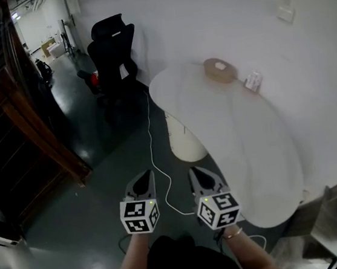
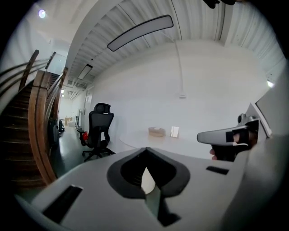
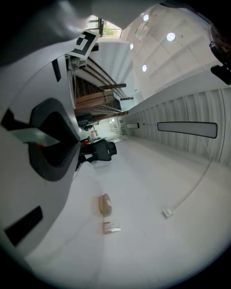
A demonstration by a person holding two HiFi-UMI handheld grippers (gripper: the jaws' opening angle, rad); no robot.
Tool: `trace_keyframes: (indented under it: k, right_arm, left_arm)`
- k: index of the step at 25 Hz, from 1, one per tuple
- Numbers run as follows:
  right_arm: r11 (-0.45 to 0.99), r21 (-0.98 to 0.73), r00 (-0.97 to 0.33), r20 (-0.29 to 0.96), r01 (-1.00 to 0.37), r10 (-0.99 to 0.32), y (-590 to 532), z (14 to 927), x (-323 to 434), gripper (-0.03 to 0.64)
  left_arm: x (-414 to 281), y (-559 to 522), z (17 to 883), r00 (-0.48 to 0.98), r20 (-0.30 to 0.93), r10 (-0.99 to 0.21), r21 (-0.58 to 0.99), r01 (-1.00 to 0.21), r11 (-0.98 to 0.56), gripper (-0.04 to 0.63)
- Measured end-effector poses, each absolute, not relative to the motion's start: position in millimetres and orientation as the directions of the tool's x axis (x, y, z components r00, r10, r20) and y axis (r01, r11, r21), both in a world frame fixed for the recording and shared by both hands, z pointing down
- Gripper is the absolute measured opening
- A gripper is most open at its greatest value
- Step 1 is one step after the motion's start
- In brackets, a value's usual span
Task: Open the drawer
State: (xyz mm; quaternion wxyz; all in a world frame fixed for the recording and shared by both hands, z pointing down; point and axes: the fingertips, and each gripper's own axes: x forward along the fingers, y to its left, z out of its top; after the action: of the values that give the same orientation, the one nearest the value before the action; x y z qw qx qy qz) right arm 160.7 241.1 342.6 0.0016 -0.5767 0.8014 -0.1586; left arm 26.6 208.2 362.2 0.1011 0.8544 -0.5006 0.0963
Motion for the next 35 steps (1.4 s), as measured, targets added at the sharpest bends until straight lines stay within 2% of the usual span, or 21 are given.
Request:
trace_keyframes:
  k: [10, 17, 20, 26, 35]
  right_arm:
    - [0.257, -0.261, -0.31, 0.184, -0.93, -0.933, 210.1, 349.7, 169.1, 0.003]
    - [0.208, -0.249, -0.261, 0.202, -0.946, -0.944, 145.5, 363.1, 172.5, 0.003]
    - [0.184, -0.239, -0.238, 0.22, -0.953, -0.946, 109.7, 367.7, 162.4, 0.003]
    - [0.158, -0.217, -0.209, 0.237, -0.963, -0.949, 27.5, 364.9, 138.1, 0.003]
    - [0.125, -0.186, -0.182, 0.325, -0.974, -0.928, -50.2, 393.5, 102.2, 0.003]
  left_arm:
    - [27.7, 177.6, 373.4, 0.466, 0.306, -0.83, 0.055, -0.879, -0.473, 0.003]
    - [18.2, 110.6, 388.7, 0.489, 0.313, -0.814, 0.065, -0.866, -0.495, 0.006]
    - [9.1, 71.4, 400.3, 0.509, 0.325, -0.797, 0.086, -0.855, -0.511, 0.042]
    - [-11.4, -14.6, 409.0, 0.549, 0.335, -0.766, 0.108, -0.83, -0.547, 0.06]
    - [-30.1, -116.1, 448.3, 0.588, 0.38, -0.714, 0.119, -0.797, -0.592, 0.125]
